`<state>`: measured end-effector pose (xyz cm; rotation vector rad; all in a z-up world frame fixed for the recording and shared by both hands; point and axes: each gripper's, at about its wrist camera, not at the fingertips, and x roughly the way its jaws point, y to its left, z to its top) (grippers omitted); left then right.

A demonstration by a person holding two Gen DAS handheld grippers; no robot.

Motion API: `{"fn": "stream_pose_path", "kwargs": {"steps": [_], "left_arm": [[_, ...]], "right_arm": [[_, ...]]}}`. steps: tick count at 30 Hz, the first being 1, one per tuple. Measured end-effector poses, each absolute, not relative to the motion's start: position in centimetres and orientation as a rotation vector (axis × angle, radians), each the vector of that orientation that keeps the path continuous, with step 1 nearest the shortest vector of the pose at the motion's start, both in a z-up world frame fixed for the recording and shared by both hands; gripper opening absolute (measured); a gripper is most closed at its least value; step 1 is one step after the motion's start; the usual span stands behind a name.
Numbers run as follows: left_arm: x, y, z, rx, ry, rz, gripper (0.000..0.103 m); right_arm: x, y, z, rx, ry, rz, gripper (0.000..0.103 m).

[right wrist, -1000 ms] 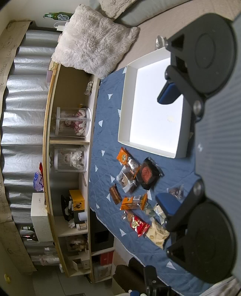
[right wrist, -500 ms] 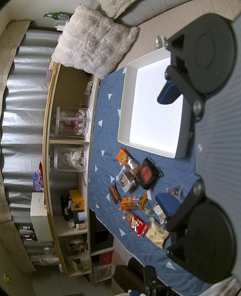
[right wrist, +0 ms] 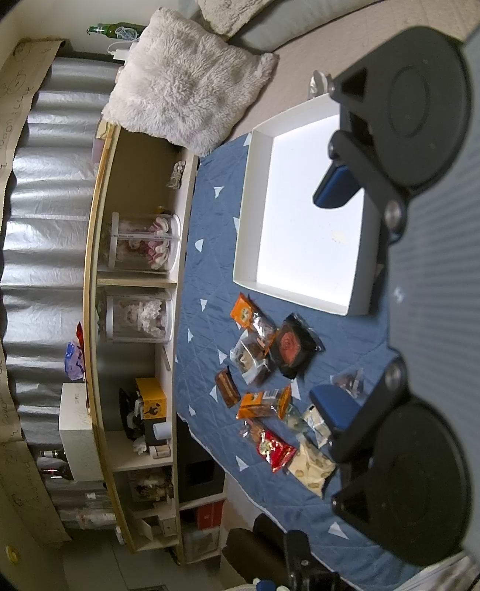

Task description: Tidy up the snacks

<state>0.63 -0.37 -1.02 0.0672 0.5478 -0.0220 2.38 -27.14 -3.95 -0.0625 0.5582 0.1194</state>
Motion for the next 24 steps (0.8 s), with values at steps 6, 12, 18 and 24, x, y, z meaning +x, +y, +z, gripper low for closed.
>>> {"fn": "stream_pose_path", "kwargs": {"steps": [6, 12, 18, 24], "left_arm": [[0.7, -0.5, -1.2, 0.066, 0.549, -0.016, 0.103], [1.3, -1.0, -1.2, 0.059, 0.553, -0.003, 0.103], [3.2, -0.2, -0.5, 0.045, 0.561, 0.029, 0.103], [5.5, 0.4, 0.1, 0.044, 0.564, 0.050, 0.103]], "right_arm": [[2.4, -27.1, -3.9, -0.063, 0.557, 0.119, 0.102], [2.5, -27.4, -4.0, -0.042, 0.540, 0.121, 0.102], [3.9, -26.6, -3.8, -0.056, 0.509, 0.126, 0.102], [5.8, -25.5, -3.4, -0.075, 0.508, 0.193, 0.102]]}}
